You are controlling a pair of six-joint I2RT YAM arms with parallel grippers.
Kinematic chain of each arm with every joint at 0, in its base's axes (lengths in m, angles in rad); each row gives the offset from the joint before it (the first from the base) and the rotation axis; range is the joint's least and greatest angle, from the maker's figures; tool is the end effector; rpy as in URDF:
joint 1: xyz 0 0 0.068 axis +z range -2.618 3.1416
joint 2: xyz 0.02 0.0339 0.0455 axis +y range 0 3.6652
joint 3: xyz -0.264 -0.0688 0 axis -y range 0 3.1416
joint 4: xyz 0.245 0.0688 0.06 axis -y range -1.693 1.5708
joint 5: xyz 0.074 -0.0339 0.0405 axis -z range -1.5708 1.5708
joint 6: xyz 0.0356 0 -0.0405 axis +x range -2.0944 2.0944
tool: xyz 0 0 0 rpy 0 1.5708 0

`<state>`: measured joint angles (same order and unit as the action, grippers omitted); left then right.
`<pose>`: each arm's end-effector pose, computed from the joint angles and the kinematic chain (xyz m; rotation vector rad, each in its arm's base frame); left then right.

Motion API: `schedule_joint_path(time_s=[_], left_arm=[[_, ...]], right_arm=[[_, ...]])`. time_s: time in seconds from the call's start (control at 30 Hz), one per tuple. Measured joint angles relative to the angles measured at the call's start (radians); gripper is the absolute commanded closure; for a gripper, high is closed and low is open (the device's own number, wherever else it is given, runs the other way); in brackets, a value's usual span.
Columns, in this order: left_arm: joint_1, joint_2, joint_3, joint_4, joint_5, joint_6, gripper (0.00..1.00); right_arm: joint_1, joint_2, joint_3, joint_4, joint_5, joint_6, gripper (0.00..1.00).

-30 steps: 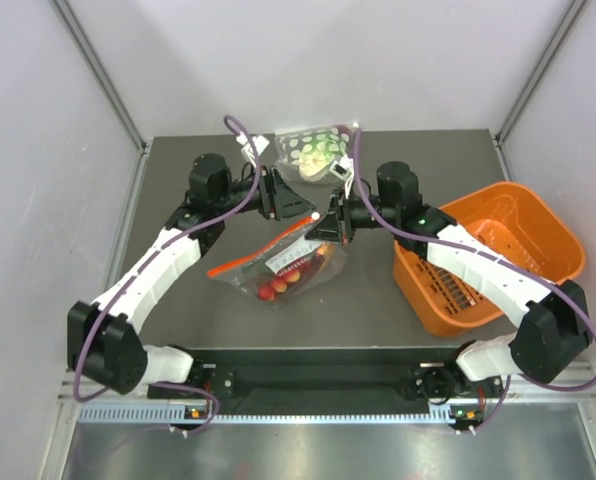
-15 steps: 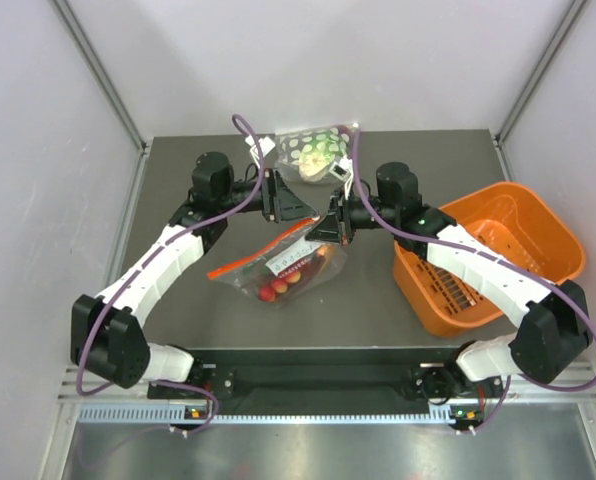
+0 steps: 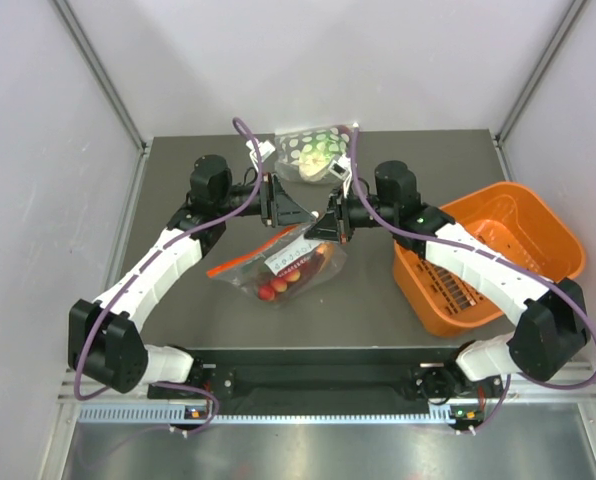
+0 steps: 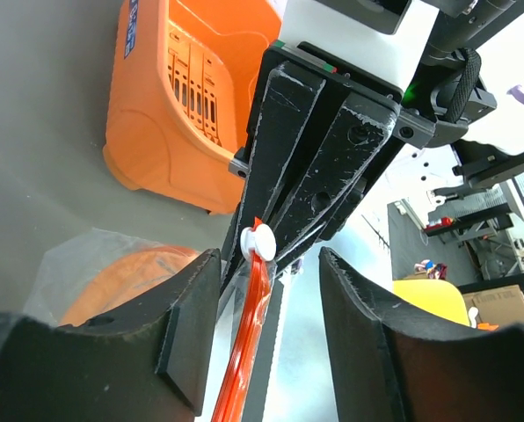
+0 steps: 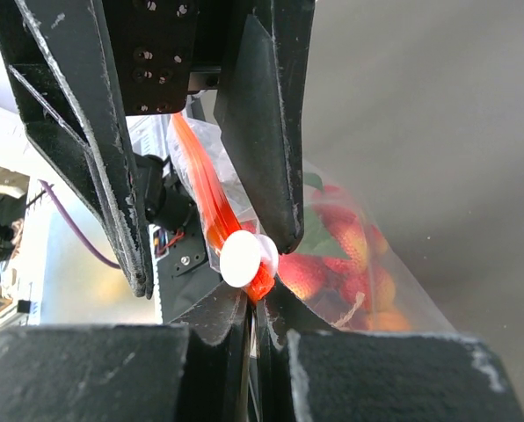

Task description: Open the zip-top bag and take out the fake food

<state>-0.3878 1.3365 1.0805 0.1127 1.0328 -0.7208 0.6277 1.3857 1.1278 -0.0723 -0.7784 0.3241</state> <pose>0.2682 -0.1426 0.3531 0.5605 1.8746 -1.6480 0.2424 0.2068 0.3363 -0.8652 1.8533 1.3579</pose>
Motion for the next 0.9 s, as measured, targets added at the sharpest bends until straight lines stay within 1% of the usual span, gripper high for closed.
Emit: schedule_joint_path(time_s=[0.07, 0.23, 0.3, 0.33, 0.43, 0.53, 0.6, 0.63, 0.67, 0.7, 0.83, 0.87, 0.9], left_arm=[[0.000, 0.000, 0.000, 0.000, 0.000, -0.003, 0.48], [-0.001, 0.000, 0.000, 0.000, -0.004, -0.011, 0.53], [-0.003, 0.000, 0.000, 0.001, -0.005, -0.014, 0.57], [-0.003, 0.000, 0.000, 0.001, -0.006, -0.015, 0.62], [-0.006, 0.000, 0.000, 0.004, -0.006, -0.019, 0.70], [-0.006, 0.000, 0.000, 0.009, -0.005, -0.019, 0.70], [-0.006, 0.000, -0.002, 0.009, -0.005, -0.019, 0.79], [-0.006, -0.001, -0.004, 0.009, -0.006, -0.019, 0.85], [-0.006, -0.002, -0.006, 0.009, -0.006, -0.017, 0.96], [-0.006, -0.004, -0.008, 0.007, -0.007, -0.015, 0.99], [-0.005, -0.008, -0.010, -0.008, -0.013, 0.001, 1.00], [-0.005, -0.010, -0.010, -0.013, -0.016, 0.008, 1.00], [-0.006, -0.013, -0.010, -0.023, -0.021, 0.016, 1.00]], right_arm=[[0.001, 0.000, 0.000, 0.000, 0.001, 0.000, 1.00], [0.015, 0.000, 0.000, -0.001, 0.011, -0.003, 1.00], [0.024, 0.000, 0.000, -0.002, 0.016, -0.007, 1.00], [0.027, 0.000, 0.000, -0.003, 0.018, -0.008, 1.00], [0.034, 0.000, 0.000, -0.005, 0.024, -0.010, 1.00], [0.037, 0.000, 0.000, -0.005, 0.030, -0.010, 1.00], [0.037, 0.000, 0.000, -0.005, 0.032, -0.010, 1.00], [0.037, 0.001, 0.000, -0.005, 0.033, -0.010, 1.00], [0.037, 0.002, 0.000, -0.006, 0.033, -0.010, 1.00], [0.038, 0.004, 0.000, -0.006, 0.033, -0.010, 1.00], [0.038, 0.009, 0.000, -0.011, 0.038, -0.012, 0.99], [0.038, 0.010, 0.001, -0.014, 0.042, -0.014, 0.95], [0.038, 0.010, 0.002, -0.019, 0.045, -0.015, 0.94]])
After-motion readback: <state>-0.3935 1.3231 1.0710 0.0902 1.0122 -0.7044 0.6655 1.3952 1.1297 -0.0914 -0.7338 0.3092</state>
